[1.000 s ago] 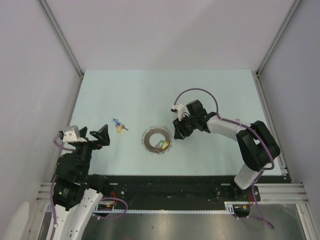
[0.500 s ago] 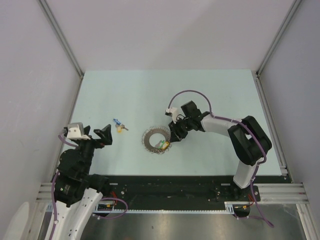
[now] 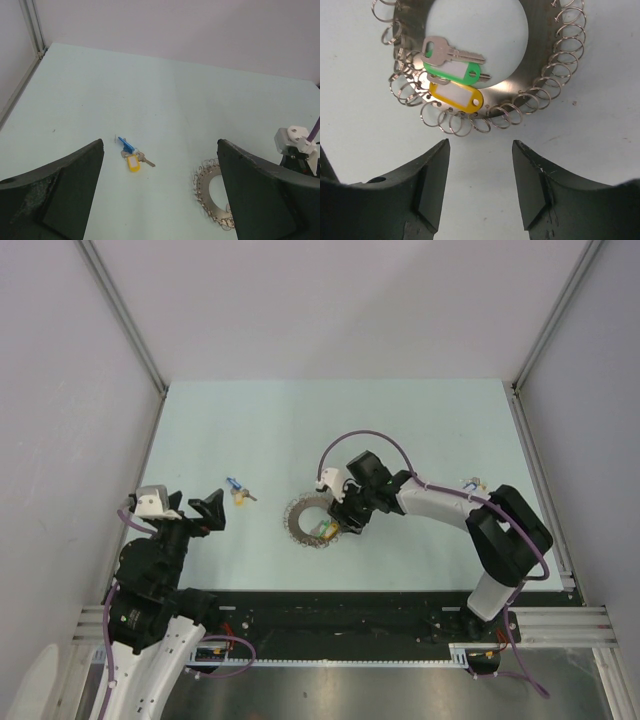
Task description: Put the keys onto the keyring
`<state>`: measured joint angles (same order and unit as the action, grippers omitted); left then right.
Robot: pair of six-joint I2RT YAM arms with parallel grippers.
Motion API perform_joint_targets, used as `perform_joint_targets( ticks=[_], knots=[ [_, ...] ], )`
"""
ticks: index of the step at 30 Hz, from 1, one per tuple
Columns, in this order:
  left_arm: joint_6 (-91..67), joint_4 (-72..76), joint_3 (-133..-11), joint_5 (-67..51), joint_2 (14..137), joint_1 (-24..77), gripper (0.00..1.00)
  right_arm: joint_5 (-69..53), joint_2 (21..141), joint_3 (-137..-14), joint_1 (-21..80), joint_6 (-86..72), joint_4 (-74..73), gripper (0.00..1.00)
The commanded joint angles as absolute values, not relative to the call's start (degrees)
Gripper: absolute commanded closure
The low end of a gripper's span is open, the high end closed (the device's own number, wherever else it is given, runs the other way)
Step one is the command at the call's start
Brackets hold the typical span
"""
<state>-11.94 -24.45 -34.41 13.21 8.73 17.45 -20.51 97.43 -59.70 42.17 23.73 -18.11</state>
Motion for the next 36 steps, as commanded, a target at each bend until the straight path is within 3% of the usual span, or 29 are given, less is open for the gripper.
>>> perform_joint_targets(
  ticks=[1, 8, 25, 36],
  knots=[
    [-10.9, -22.5, -34.3, 11.0, 8.6, 17.1, 0.00, -17.7, 95.4, -61.8, 42.3, 34.1, -20.9, 0.43],
    [-10.9, -22.5, -34.3, 10.9, 8.6, 17.1, 0.00, -20.1, 98.2, -65.4, 42.9, 39.4, -23.3, 0.62],
    [-10.7, -22.5, -34.2, 10.6, 8.9, 17.1, 0.00, -19.9, 105.5, -71.6, 44.7, 44.3, -31.3, 0.58],
    [-10.7, -22.4, -34.3, 10.5, 9.0, 17.1, 0.00, -22.3, 107.8, -73.6, 44.6, 45.6, -32.8, 0.67]
  ],
)
